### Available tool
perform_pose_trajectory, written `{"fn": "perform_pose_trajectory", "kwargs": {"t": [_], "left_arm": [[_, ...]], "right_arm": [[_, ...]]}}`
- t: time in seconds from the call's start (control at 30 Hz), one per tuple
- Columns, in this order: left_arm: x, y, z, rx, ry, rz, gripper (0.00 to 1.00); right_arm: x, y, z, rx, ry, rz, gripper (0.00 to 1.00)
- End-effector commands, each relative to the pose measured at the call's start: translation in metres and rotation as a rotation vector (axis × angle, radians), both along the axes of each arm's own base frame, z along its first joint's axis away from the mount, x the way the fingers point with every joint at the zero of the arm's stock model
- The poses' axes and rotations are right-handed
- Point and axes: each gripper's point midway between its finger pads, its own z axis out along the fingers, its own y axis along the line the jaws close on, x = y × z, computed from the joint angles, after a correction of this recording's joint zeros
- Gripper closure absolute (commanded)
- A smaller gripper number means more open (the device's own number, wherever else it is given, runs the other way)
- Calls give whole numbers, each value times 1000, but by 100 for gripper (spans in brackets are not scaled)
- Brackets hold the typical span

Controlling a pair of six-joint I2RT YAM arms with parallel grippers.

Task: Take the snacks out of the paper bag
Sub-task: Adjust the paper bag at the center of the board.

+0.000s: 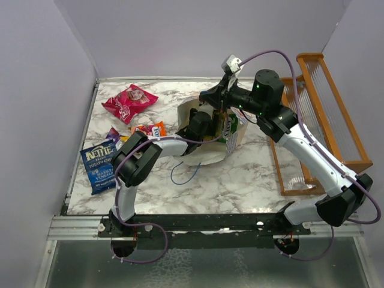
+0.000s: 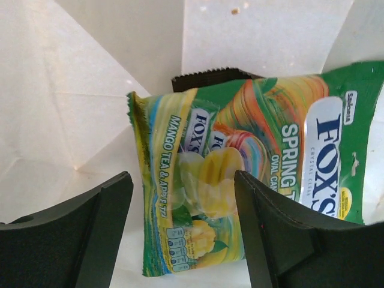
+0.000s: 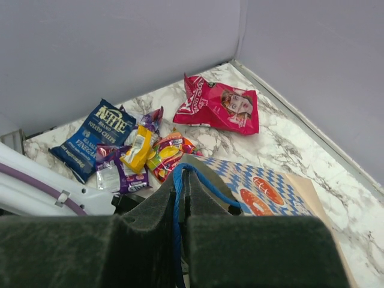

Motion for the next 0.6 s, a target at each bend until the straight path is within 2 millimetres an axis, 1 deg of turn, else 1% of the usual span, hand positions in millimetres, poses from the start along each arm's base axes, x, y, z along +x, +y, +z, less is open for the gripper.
{"fn": "perform_pose_trajectory", "kwargs": {"t": [0.0, 0.2, 0.3, 0.37, 0.43, 0.5, 0.57], "left_arm": [[-6, -18, -16, 12, 41, -98, 28], [-4, -25, -21, -8, 62, -124, 27], [-1, -27, -30, 2, 82, -124, 28], [0, -28, -37, 4, 100, -132, 32], [0, -29, -41, 12, 114, -140, 38], [-1, -29, -38, 5, 119, -139, 47], [-1, -30, -30, -13, 113, -135, 56]], "right_arm": [[-9, -4, 7, 2, -28, 9, 98], [-11, -5, 11, 10, -38, 9, 98], [-11, -4, 11, 10, -35, 11, 98], [-11, -4, 12, 9, -36, 11, 98], [-11, -5, 13, 7, -39, 7, 98], [-10, -7, 12, 4, -42, -2, 98], [-9, -7, 10, -1, -43, -8, 98]]}}
